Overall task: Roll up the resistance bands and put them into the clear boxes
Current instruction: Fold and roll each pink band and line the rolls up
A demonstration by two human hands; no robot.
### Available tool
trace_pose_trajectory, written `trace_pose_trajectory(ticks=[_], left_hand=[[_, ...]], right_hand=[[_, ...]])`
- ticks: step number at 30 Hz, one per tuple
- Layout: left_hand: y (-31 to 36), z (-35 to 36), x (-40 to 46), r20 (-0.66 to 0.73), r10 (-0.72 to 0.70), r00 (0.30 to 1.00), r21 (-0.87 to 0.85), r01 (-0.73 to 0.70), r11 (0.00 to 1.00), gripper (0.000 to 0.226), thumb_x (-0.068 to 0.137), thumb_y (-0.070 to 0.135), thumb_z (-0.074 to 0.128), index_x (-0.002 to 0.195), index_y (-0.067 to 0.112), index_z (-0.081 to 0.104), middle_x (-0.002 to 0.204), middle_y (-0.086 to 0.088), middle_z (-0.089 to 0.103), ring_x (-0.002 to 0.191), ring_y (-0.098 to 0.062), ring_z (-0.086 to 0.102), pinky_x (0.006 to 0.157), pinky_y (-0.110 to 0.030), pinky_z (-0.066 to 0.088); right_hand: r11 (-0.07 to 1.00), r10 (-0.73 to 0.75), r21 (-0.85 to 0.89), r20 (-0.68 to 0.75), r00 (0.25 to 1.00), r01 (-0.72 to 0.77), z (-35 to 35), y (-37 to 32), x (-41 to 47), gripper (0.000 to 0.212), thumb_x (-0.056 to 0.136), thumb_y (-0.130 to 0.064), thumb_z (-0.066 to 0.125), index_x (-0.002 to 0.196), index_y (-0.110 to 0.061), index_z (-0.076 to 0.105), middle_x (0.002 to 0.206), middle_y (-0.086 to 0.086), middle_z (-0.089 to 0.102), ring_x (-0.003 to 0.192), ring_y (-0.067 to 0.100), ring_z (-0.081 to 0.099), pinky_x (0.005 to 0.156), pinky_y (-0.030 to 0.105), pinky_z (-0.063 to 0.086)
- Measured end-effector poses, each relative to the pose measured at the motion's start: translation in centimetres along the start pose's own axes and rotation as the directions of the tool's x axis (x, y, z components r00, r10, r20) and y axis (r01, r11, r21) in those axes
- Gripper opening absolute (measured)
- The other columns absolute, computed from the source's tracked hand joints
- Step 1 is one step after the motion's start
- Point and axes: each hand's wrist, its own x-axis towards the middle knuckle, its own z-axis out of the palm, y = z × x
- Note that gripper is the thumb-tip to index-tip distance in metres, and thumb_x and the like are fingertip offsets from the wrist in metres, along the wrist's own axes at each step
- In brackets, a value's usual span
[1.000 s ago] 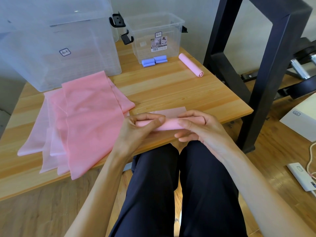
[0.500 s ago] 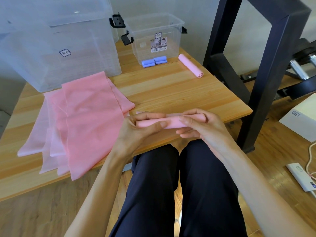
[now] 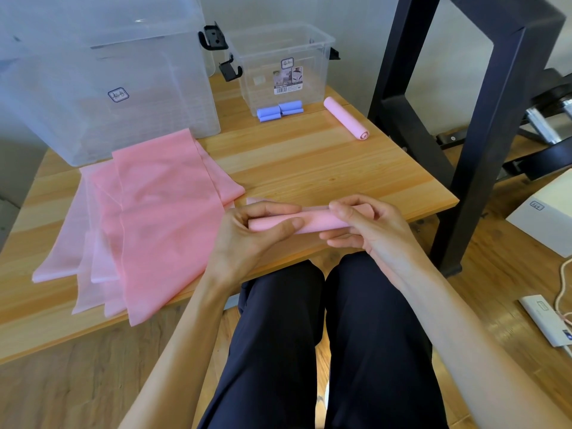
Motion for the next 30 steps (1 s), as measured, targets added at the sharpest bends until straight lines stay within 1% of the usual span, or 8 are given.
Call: trace_pose_trajectory(ticks=[5, 10, 12, 17, 20, 24, 27, 30], left_hand=[[-0.05, -0.22, 0.13, 0.003, -0.081, 0.997, -0.046, 0.082, 0.996, 0.022, 0.074, 0.03, 0.074, 0.09, 0.017, 0.078, 0.095, 0.001, 0.077, 0.089, -0.011, 0.071, 0.077, -0.019, 0.055], [0.27, -0.06, -0.29, 0.058, 0.001, 0.998, -0.057, 0.003, 0.998, 0.022, 0.069, 0.015, 0.077, 0.091, 0.017, 0.076, 0.087, 0.009, 0.076, 0.083, -0.003, 0.07, 0.072, -0.014, 0.052], [0.18, 0.02, -0.22, 0.041, 0.017, 0.999, -0.027, -0.016, 1.0, 0.021, 0.071, 0.019, 0.077, 0.092, 0.017, 0.076, 0.09, 0.007, 0.077, 0.086, -0.007, 0.07, 0.074, -0.017, 0.054], [-0.18, -0.13, 0.25, -0.014, -0.148, 0.989, -0.141, 0.145, 0.979, 0.022, 0.068, 0.028, 0.077, 0.088, 0.017, 0.078, 0.093, -0.001, 0.077, 0.087, -0.014, 0.071, 0.071, -0.02, 0.058], [0.11, 0.04, 0.15, -0.007, -0.087, 0.996, -0.122, 0.086, 0.989, 0.018, 0.068, 0.024, 0.077, 0.085, 0.023, 0.08, 0.092, 0.003, 0.077, 0.086, -0.01, 0.071, 0.075, -0.02, 0.057], [0.37, 0.07, 0.11, 0.001, 0.015, 1.0, -0.042, -0.015, 0.999, 0.017, 0.072, 0.019, 0.077, 0.089, 0.017, 0.077, 0.092, 0.005, 0.077, 0.088, -0.009, 0.071, 0.079, -0.023, 0.057], [0.22, 0.3, 0.41, -0.018, -0.038, 0.999, -0.071, 0.037, 0.997, 0.01, 0.079, 0.019, 0.074, 0.087, 0.015, 0.077, 0.092, 0.005, 0.077, 0.088, -0.007, 0.071, 0.073, -0.021, 0.057], [0.1, 0.21, 0.53, -0.009, -0.05, 0.999, -0.098, 0.048, 0.994, 0.014, 0.074, 0.022, 0.075, 0.087, 0.018, 0.078, 0.091, 0.005, 0.077, 0.087, -0.008, 0.071, 0.072, -0.021, 0.057]], right_hand=[[0.998, -0.046, -0.027, 0.096, 0.994, 0.049, -0.24, -0.03, -0.2, 0.029, 0.071, -0.016, 0.077, 0.098, -0.008, 0.072, 0.098, 0.014, 0.075, 0.085, 0.032, 0.074, 0.073, 0.031, 0.062], [1.0, -0.021, -0.013, 0.045, 0.999, 0.021, -0.27, -0.05, -0.23, 0.031, 0.072, -0.022, 0.076, 0.099, -0.006, 0.072, 0.096, 0.015, 0.075, 0.079, 0.029, 0.075, 0.066, 0.027, 0.06], [1.0, 0.003, -0.026, 0.048, 0.999, -0.001, -0.28, -0.14, -0.13, 0.031, 0.072, -0.025, 0.077, 0.098, -0.008, 0.073, 0.096, 0.013, 0.075, 0.078, 0.028, 0.074, 0.065, 0.027, 0.061], [0.975, -0.119, -0.177, 0.099, 0.988, 0.135, 0.02, -0.49, -0.06, 0.021, 0.078, -0.013, 0.076, 0.098, -0.011, 0.074, 0.093, 0.007, 0.076, 0.082, 0.026, 0.075, 0.069, 0.031, 0.062], [0.981, -0.124, -0.146, 0.044, 0.991, 0.129, 0.04, -0.42, -0.06, 0.019, 0.079, -0.012, 0.076, 0.097, -0.008, 0.074, 0.091, 0.008, 0.076, 0.08, 0.026, 0.075, 0.066, 0.028, 0.061], [0.997, -0.039, -0.061, 0.012, 0.999, 0.039, 0.07, -0.16, 0.06, 0.028, 0.073, -0.027, 0.076, 0.095, -0.009, 0.074, 0.092, 0.008, 0.076, 0.073, 0.028, 0.074, 0.063, 0.026, 0.06], [0.995, -0.06, -0.077, 0.06, 0.996, 0.065, -0.25, -0.26, -0.04, 0.027, 0.071, -0.022, 0.077, 0.096, -0.01, 0.074, 0.093, 0.008, 0.076, 0.072, 0.028, 0.074, 0.064, 0.027, 0.06], [0.989, -0.103, -0.103, 0.069, 0.992, 0.11, -0.44, -0.34, 0.0, 0.023, 0.073, -0.017, 0.077, 0.095, -0.011, 0.074, 0.092, 0.005, 0.075, 0.069, 0.026, 0.073, 0.064, 0.029, 0.061]])
